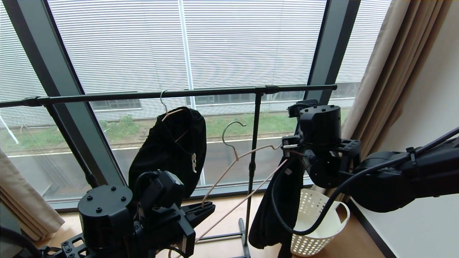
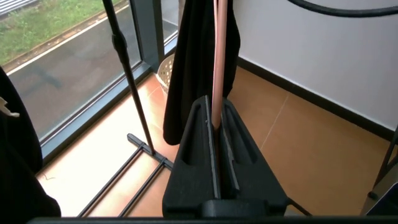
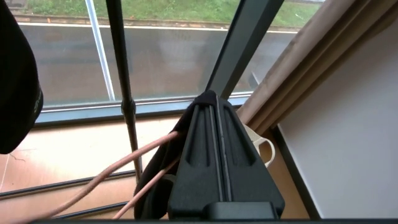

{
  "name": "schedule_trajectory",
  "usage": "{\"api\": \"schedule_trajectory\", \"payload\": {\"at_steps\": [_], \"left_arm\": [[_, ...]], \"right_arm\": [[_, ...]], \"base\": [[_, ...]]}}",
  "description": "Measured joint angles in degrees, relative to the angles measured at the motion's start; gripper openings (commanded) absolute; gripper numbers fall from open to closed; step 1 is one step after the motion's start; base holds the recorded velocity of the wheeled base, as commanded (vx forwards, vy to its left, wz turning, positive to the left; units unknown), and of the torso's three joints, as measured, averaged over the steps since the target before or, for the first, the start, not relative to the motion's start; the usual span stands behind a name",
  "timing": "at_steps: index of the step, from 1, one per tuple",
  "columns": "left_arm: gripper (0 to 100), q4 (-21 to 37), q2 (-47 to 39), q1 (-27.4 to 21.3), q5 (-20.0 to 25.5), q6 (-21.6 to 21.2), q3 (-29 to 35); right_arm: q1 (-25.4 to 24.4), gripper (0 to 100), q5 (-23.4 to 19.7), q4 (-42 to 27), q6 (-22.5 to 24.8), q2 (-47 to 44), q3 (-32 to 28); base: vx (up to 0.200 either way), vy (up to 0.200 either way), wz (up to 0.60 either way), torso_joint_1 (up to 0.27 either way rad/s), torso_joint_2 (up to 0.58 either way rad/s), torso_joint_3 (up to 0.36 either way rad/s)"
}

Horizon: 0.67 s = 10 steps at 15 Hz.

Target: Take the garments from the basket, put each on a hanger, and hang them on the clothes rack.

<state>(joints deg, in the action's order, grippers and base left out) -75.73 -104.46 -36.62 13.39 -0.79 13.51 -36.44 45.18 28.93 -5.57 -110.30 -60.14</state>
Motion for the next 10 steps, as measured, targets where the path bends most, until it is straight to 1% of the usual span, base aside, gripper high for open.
{"api": "schedule_trajectory", "payload": {"at_steps": [4,10], "left_arm": [[0,0.0,-0.4,0.1,-0.1,0.4,1.0],[0,0.0,-1.8,0.3,-0.2,0.3,1.3]], "right_arm": [[-1.0,0,0.0,0.0,0.0,0.0,0.5],[-5.2,0,1.3,0.0,-0.1,0.5,1.9]], "base": [[0.000,0.000,0.00,0.000,0.00,0.000],[0.000,0.000,0.00,0.000,0.00,0.000]]}}
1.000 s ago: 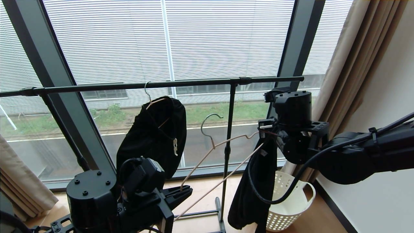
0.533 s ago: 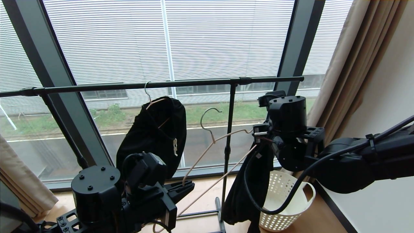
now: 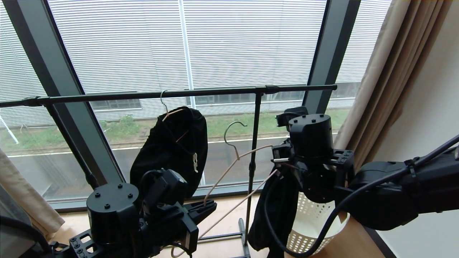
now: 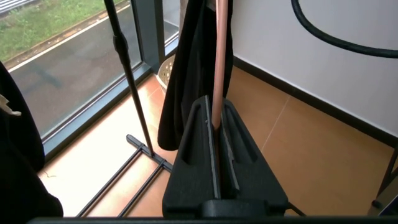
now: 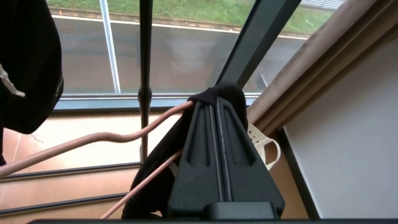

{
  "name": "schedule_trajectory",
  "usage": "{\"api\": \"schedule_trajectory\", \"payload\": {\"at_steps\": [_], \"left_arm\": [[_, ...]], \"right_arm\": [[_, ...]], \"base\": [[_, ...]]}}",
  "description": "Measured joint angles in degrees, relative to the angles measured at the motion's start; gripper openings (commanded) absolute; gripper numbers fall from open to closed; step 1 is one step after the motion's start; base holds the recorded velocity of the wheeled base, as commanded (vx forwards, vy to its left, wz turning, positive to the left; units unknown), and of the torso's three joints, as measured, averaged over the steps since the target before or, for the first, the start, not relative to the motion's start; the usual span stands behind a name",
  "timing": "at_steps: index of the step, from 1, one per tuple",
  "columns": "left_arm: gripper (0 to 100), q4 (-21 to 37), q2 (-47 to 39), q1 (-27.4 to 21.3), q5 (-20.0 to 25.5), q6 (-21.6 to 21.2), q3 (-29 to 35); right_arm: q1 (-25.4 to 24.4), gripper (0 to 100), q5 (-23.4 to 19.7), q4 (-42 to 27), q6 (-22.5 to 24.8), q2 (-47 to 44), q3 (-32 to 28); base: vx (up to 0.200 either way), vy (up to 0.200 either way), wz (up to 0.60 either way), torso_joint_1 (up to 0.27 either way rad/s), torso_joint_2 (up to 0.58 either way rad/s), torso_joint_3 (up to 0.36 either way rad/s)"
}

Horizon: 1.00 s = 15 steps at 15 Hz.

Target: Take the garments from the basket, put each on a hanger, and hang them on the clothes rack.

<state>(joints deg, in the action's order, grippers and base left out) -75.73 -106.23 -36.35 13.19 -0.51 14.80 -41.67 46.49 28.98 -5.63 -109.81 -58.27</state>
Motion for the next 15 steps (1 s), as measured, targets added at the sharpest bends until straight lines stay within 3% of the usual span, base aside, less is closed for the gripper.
{"api": "schedule_trajectory", "payload": {"at_steps": [10,15], "left_arm": [[0,0.0,-0.7,-0.2,0.1,-0.4,-0.2],[0,-0.1,-0.7,0.5,-0.2,-0.5,0.0]], "right_arm": [[-7.8,0,0.2,2.0,0.1,2.0,1.4],[-9.4,0,0.4,1.9,0.4,4.6,2.5]], "base": [[0.000,0.000,0.00,0.000,0.00,0.000],[0.000,0.000,0.00,0.000,0.00,0.000]]}}
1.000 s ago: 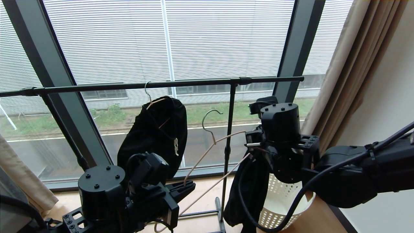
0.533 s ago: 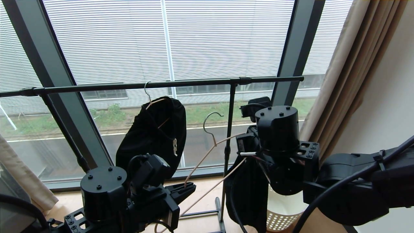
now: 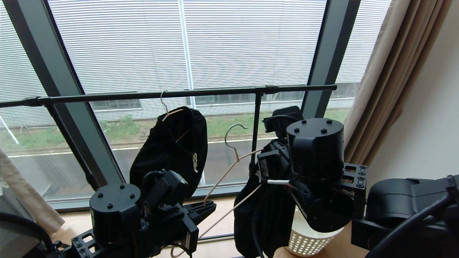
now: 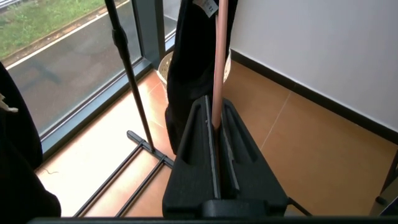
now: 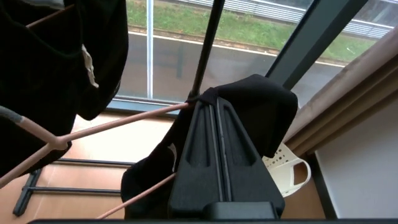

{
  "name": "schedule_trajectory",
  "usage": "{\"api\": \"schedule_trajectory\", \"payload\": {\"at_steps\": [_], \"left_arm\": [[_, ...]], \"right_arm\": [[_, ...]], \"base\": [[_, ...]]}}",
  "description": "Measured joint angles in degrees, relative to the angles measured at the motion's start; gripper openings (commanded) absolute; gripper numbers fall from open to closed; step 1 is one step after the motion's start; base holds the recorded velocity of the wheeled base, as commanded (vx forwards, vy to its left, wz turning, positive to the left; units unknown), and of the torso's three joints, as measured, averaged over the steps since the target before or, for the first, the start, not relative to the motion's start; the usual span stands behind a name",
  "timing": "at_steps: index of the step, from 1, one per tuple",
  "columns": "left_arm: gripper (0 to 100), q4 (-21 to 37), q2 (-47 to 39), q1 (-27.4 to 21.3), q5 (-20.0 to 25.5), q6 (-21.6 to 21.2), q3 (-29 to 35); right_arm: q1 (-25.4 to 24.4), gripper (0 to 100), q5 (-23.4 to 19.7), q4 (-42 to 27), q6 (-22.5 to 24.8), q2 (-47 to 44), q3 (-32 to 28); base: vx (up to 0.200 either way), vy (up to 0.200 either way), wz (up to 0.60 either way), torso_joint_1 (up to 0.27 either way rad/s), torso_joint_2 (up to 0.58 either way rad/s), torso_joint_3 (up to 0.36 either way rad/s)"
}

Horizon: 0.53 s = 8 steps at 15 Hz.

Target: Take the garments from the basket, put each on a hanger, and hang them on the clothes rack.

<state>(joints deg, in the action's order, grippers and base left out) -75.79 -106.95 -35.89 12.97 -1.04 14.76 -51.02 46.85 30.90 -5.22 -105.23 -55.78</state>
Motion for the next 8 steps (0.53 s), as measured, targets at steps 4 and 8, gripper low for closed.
{"api": "schedule_trajectory", "payload": {"at_steps": [4,8], "left_arm": [[0,-2.1,0.8,2.7,-0.3,-0.1,-0.2],[0,-2.4,2.3,3.9,-0.3,-0.2,-0.2]], "right_arm": [[5.2,0,-0.5,-0.1,0.0,1.3,-0.9],[8.3,0,-1.0,-0.2,1.1,1.3,-2.5]], "base": [[0.000,0.000,0.00,0.000,0.00,0.000],[0.000,0.000,0.00,0.000,0.00,0.000]]}}
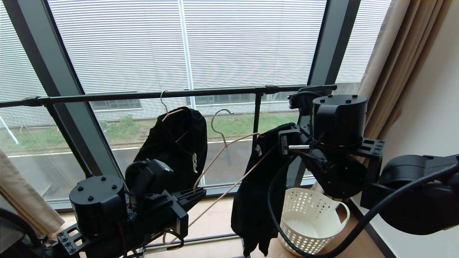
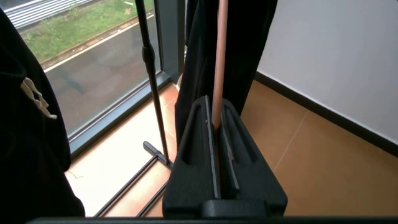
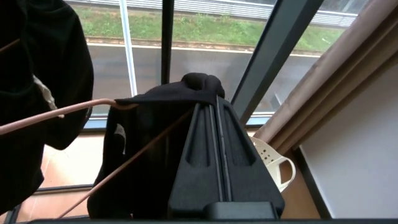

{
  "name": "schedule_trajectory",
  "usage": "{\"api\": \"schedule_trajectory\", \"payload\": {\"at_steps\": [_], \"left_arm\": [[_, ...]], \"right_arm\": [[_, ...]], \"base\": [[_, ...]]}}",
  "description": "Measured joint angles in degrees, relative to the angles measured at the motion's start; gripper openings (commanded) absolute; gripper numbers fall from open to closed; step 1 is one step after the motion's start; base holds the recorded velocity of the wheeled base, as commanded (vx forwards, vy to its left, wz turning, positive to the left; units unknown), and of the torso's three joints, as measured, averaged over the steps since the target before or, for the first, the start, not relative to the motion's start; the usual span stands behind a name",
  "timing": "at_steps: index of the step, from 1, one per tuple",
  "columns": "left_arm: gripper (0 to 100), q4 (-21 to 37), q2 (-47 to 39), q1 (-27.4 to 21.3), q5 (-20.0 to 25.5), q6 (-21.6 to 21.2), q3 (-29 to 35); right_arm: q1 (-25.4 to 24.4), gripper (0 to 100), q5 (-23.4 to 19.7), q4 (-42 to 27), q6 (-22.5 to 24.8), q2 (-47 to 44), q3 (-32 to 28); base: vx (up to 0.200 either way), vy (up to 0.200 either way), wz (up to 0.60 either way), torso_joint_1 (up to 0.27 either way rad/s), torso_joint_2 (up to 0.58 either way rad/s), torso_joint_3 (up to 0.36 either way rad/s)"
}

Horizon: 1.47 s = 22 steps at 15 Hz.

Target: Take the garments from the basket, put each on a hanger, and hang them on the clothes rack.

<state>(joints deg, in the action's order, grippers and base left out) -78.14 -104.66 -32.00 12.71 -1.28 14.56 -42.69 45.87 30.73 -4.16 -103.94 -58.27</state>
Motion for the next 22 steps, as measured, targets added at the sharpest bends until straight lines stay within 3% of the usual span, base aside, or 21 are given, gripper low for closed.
{"api": "schedule_trajectory", "payload": {"at_steps": [7,10,18,22], "left_arm": [[0,0.0,2.5,0.0,-0.3,-0.8,0.2],[0,0.0,2.5,0.2,-0.8,-1.0,0.4],[0,0.0,2.5,-3.1,0.0,-1.2,-2.2],[0,-0.1,2.6,-3.8,1.7,-1.2,-3.3]], "right_arm": [[2.7,0,-0.7,-0.5,0.6,-4.9,-6.8],[2.8,0,-0.7,-0.1,4.3,-6.1,-8.4],[-1.8,0,-0.6,0.0,8.1,-10.4,-13.9],[1.8,0,-0.9,0.1,9.7,-11.0,-15.8]], "base": [[0.000,0.000,0.00,0.000,0.00,0.000],[0.000,0.000,0.00,0.000,0.00,0.000],[0.000,0.000,0.00,0.000,0.00,0.000],[0.000,0.000,0.00,0.000,0.00,0.000]]}}
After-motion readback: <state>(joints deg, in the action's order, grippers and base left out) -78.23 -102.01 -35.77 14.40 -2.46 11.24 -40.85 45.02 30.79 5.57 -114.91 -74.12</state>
